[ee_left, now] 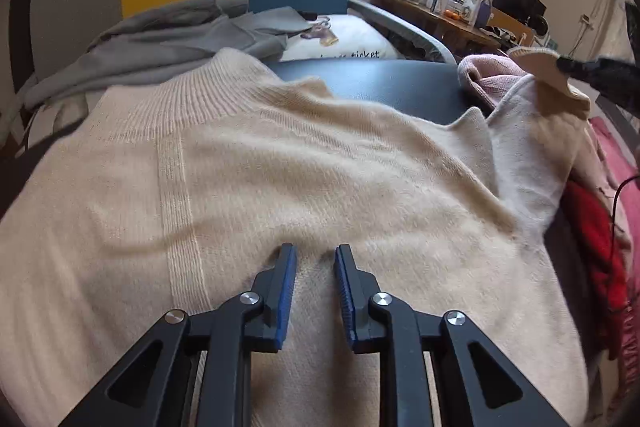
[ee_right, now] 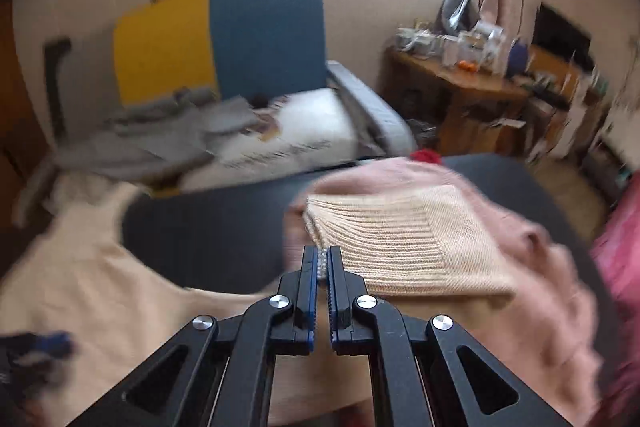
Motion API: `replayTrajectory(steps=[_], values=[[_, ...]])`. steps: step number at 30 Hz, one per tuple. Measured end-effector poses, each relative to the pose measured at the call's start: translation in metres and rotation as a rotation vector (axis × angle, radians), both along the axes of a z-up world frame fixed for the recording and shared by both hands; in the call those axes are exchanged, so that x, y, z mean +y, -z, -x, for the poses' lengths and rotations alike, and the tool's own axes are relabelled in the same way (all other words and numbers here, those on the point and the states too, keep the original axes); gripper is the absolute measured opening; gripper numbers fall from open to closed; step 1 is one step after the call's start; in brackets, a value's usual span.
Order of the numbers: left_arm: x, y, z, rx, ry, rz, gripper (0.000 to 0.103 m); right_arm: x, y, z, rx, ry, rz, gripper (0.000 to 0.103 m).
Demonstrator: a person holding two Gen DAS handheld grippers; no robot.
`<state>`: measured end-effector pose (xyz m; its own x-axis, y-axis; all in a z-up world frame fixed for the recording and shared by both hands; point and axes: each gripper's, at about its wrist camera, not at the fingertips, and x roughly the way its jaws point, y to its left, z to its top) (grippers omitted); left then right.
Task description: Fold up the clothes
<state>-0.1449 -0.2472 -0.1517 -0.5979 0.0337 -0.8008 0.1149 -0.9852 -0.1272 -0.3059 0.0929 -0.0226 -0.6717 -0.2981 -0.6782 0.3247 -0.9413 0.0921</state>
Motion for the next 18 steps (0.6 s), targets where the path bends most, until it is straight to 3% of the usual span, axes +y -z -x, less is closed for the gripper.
replayTrajectory(steps=[3, 8, 12, 18], values=[[-0.001, 0.003, 0.007, -0.012, -0.005, 0.011, 0.020, -0.018, 0.000, -0.016, -0.053, -0.051, 0.191, 0.005], [-0.011, 0.003, 0.009, -0.030, -0.015, -0.064, 0.020, -0.063, 0.025, -0.052, -0.142, -0.123, 0.348, 0.005], [-0.018, 0.003, 0.009, -0.029, -0.012, -0.116, 0.020, -0.098, 0.051, -0.080, -0.209, -0.166, 0.389, 0.005], [-0.026, 0.004, 0.006, -0.030, -0.043, -0.190, 0.020, -0.130, 0.091, -0.104, -0.279, -0.165, 0.343, 0.005]])
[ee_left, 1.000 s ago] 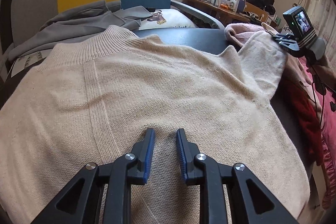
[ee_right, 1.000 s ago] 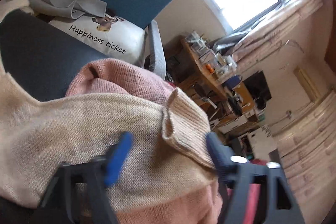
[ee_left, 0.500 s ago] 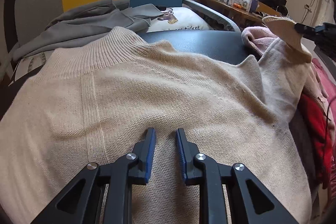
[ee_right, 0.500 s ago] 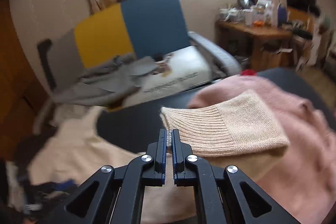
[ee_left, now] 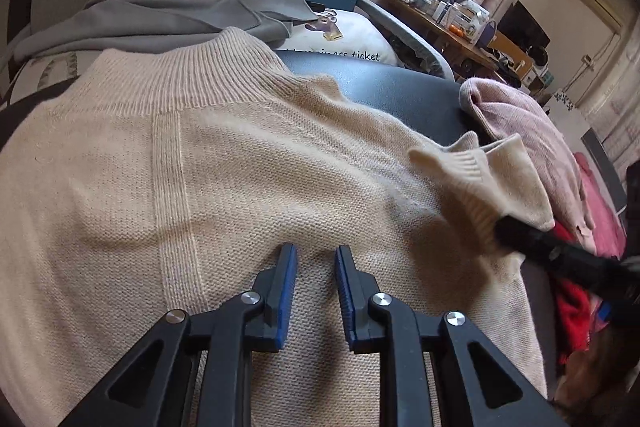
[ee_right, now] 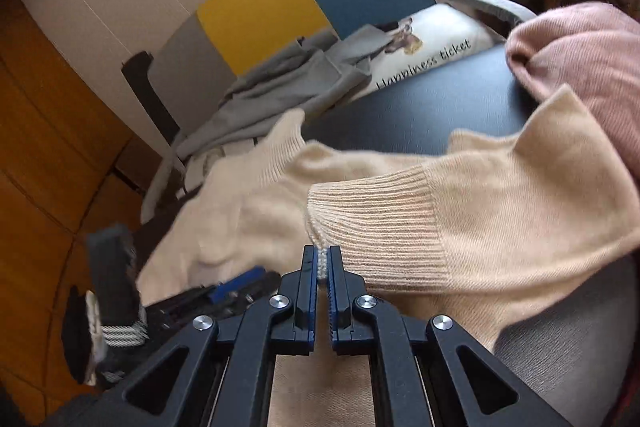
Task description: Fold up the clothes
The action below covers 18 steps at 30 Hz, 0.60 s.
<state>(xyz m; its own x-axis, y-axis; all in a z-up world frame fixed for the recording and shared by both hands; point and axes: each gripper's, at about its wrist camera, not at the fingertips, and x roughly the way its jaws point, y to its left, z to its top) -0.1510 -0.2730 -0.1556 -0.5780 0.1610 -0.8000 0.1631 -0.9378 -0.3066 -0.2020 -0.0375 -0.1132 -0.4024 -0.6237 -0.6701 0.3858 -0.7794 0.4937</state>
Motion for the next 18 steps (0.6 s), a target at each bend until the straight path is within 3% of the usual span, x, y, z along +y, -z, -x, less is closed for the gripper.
replayTrajectory(steps=[6, 9, 11, 14, 17, 18], values=[[-0.016, 0.001, -0.004, -0.027, -0.056, -0.160, 0.020, -0.001, 0.022, -0.005, -0.058, -0.012, -0.002, 0.008], [-0.024, 0.002, -0.010, -0.036, -0.087, -0.274, 0.020, 0.005, 0.020, -0.013, -0.054, 0.006, -0.010, 0.035], [-0.023, 0.002, -0.014, -0.036, -0.092, -0.321, 0.020, 0.016, 0.014, -0.026, -0.035, 0.025, 0.005, 0.077], [-0.013, 0.005, -0.015, -0.051, -0.075, -0.373, 0.020, 0.030, 0.008, -0.050, -0.023, 0.041, 0.016, 0.088], [0.001, 0.009, -0.008, -0.085, -0.048, -0.421, 0.020, 0.037, 0.025, -0.071, -0.066, 0.046, -0.033, 0.103], [0.005, 0.009, -0.006, -0.091, -0.045, -0.427, 0.020, 0.038, 0.030, -0.078, -0.059, 0.043, -0.030, 0.103]])
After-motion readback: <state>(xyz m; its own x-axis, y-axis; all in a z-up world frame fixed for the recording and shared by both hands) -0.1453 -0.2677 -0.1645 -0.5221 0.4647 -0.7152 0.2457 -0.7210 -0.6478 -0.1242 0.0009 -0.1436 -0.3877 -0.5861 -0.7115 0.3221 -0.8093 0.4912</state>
